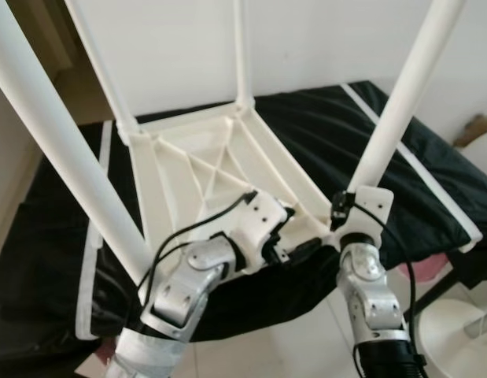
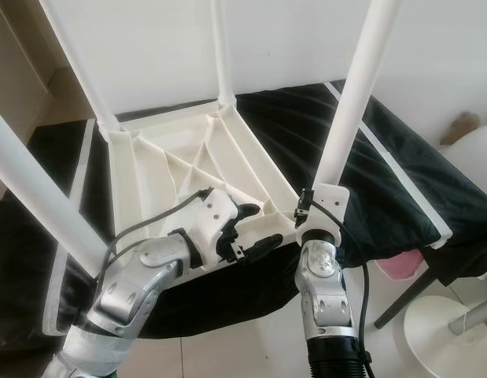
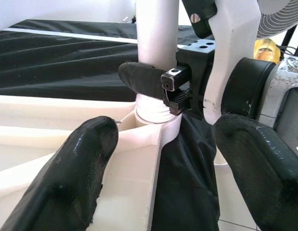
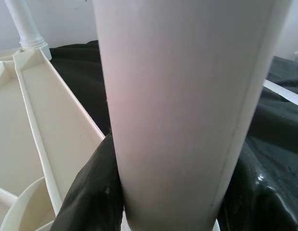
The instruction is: Building children table
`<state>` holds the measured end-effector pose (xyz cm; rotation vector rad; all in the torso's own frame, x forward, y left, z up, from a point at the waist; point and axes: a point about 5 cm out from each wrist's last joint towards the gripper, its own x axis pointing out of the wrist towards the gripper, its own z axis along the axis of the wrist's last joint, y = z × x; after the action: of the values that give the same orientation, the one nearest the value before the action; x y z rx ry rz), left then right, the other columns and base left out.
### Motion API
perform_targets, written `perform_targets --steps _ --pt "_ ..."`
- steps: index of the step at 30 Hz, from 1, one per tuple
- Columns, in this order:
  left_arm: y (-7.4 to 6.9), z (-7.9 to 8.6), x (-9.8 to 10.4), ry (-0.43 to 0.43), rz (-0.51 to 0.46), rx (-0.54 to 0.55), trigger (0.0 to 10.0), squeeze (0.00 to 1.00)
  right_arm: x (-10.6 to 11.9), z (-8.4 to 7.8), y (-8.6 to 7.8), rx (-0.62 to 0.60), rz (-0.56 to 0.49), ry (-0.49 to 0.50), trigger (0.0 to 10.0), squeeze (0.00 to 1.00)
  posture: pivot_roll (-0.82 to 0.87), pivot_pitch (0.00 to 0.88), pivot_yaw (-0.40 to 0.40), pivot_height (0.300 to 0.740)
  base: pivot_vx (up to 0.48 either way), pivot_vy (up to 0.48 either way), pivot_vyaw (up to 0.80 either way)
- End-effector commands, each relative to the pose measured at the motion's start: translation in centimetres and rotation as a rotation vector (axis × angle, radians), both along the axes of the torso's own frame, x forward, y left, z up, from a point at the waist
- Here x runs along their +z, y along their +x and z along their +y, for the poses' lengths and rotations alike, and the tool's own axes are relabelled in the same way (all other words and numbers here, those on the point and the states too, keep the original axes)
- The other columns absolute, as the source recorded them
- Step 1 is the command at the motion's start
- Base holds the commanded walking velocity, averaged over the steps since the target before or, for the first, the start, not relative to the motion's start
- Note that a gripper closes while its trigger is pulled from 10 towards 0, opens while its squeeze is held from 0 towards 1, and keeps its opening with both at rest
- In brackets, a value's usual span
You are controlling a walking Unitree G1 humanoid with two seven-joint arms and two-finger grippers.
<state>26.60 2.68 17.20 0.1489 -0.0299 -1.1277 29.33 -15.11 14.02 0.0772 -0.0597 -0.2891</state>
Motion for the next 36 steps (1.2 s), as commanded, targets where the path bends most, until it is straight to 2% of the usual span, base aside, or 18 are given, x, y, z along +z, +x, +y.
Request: perform_targets --steps 1,9,12,16,17,18,19,21,23,24,25,34,35,36 --pt "0.3 0.3 0.0 -0.001 -0.001 0.026 10.0 0.00 -0.6 0.2 -0.2 0.021 -0.005 0.062 10.0 1.00 -0.06 0.000 0.053 0.740 0.000 0.000 0.00" --pt "0.7 0.3 0.5 -0.016 -0.017 0.040 10.0 0.00 0.9 -0.3 -0.4 0.129 -0.108 0.095 10.0 1.00 -0.07 0.000 0.048 0.740 0.000 0.000 0.00" --pt "0.7 0.4 0.7 -0.017 -0.023 0.036 10.0 0.00 1.0 -1.1 -0.7 0.204 -0.127 0.059 10.0 1.00 -0.07 0.000 0.049 0.740 0.000 0.000 0.00" --pt "0.7 0.4 0.7 -0.015 -0.026 0.034 10.0 0.00 1.0 -1.5 -0.7 0.230 -0.128 0.045 10.0 1.00 -0.07 0.000 0.049 0.740 0.000 0.000 0.00" --pt "0.7 0.5 0.7 -0.017 -0.026 0.033 10.0 0.00 0.9 -2.3 -0.8 0.310 -0.119 0.026 10.0 0.00 -0.07 0.000 0.052 0.740 0.000 0.000 0.00" --pt "0.7 0.5 0.7 -0.017 -0.026 0.033 10.0 0.00 0.9 -2.3 -0.8 0.310 -0.119 0.026 10.0 0.00 -0.07 0.000 0.052 0.740 0.000 0.000 0.00" --pt "0.7 0.5 0.8 -0.017 -0.025 0.028 10.0 0.00 1.0 -3.0 -0.8 0.381 -0.113 0.005 10.0 0.00 -0.07 0.000 0.056 0.740 0.000 0.000 0.00" --pt "0.7 0.5 0.8 -0.017 -0.025 0.028 10.0 0.00 1.0 -3.0 -0.8 0.381 -0.113 0.005 10.0 0.00 -0.07 0.000 0.056 0.740 0.000 0.000 0.00" --pt "0.3 0.4 0.6 0.001 -0.032 -0.019 10.0 0.00 1.1 -3.6 -0.7 0.583 -0.079 -0.058 10.0 0.00 -0.07 0.000 0.057 0.740 0.000 0.000 0.00" --pt "0.3 0.4 0.6 0.001 -0.032 -0.019 10.0 0.00 1.1 -3.6 -0.7 0.583 -0.079 -0.058 10.0 0.00 -0.07 0.000 0.057 0.740 0.000 0.000 0.00" --pt "0.0 0.3 0.4 0.010 -0.029 -0.044 10.0 0.00 1.1 -3.8 -0.4 0.654 -0.055 -0.089 10.0 0.00 -0.07 0.000 0.058 0.740 0.000 0.000 0.00" --pt "-0.5 0.0 -0.3 0.051 -0.024 -0.093 10.0 0.00 0.8 -4.4 0.7 0.783 0.013 -0.154 10.0 0.00 -0.07 0.000 0.060 0.740 0.000 0.000 0.00" --pt "-0.7 -0.1 -0.9 0.084 -0.021 -0.110 10.0 0.00 0.5 -4.3 1.5 0.910 0.076 -0.224 10.0 0.00 -0.07 0.000 0.061 0.740 0.000 0.000 0.00" --pt "-0.7 -0.1 -0.9 0.084 -0.021 -0.110 10.0 0.00 0.5 -4.3 1.5 0.910 0.076 -0.224 10.0 0.00 -0.07 0.000 0.061 0.740 0.000 0.000 0.00"
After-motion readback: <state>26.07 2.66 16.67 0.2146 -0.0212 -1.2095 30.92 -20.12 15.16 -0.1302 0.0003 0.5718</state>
